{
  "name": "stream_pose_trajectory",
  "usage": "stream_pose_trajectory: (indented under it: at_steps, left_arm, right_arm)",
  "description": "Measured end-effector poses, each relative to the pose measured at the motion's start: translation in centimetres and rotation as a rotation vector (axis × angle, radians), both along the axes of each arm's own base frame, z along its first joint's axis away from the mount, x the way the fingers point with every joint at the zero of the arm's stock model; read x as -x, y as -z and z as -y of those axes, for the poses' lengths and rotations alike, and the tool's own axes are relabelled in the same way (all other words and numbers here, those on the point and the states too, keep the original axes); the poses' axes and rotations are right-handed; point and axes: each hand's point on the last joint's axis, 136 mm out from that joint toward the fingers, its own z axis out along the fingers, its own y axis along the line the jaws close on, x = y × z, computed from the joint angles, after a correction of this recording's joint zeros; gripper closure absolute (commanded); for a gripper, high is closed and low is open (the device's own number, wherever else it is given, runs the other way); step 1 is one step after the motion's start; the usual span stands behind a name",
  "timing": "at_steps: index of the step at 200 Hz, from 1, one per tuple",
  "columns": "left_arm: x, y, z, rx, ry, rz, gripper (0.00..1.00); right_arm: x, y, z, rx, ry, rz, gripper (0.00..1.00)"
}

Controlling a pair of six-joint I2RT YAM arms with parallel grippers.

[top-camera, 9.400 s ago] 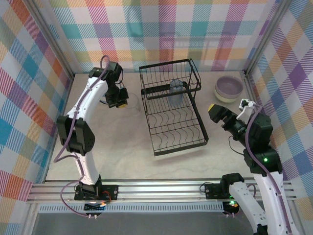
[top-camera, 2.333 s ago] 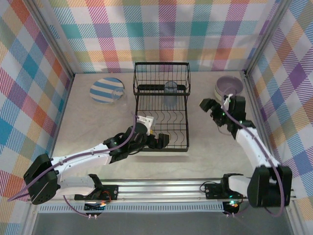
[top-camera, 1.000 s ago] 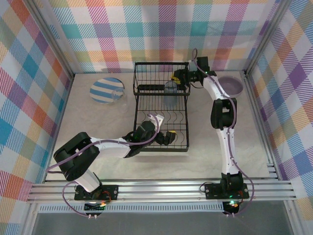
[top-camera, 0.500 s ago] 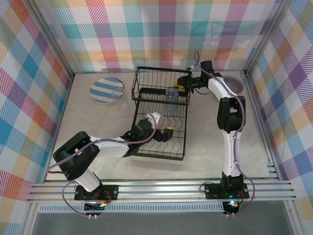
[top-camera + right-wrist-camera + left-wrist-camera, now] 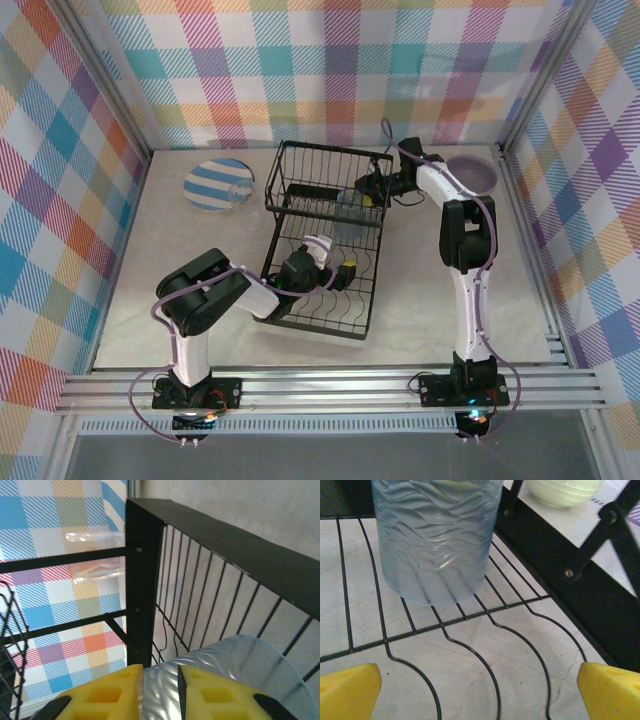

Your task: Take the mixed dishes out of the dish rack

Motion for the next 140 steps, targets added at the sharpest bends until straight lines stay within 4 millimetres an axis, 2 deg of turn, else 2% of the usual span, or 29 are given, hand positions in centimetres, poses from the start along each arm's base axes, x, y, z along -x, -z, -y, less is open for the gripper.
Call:
stream_pose_trajectory:
  at_steps: [33, 80, 140]
  left_arm:
    - [-0.7, 0.0, 0.2, 0.027, -0.017, 0.063, 0.00]
    - [-1.4, -0.3, 0.4, 0.057, -0.031, 0.113, 0.00]
    - [-2.5, -0.7, 1.1, 0.066, -0.048, 0.137, 0.00]
  right_arm:
    - [1.2, 0.7, 0.1, 0.019, -0.017, -0.019, 0.74]
    - [2.8, 0.4, 0.5, 0.033, -0.031, -0.011, 0.74]
    - [5.8, 0.5, 0.2, 0.041, -0.065, -0.030, 0.74]
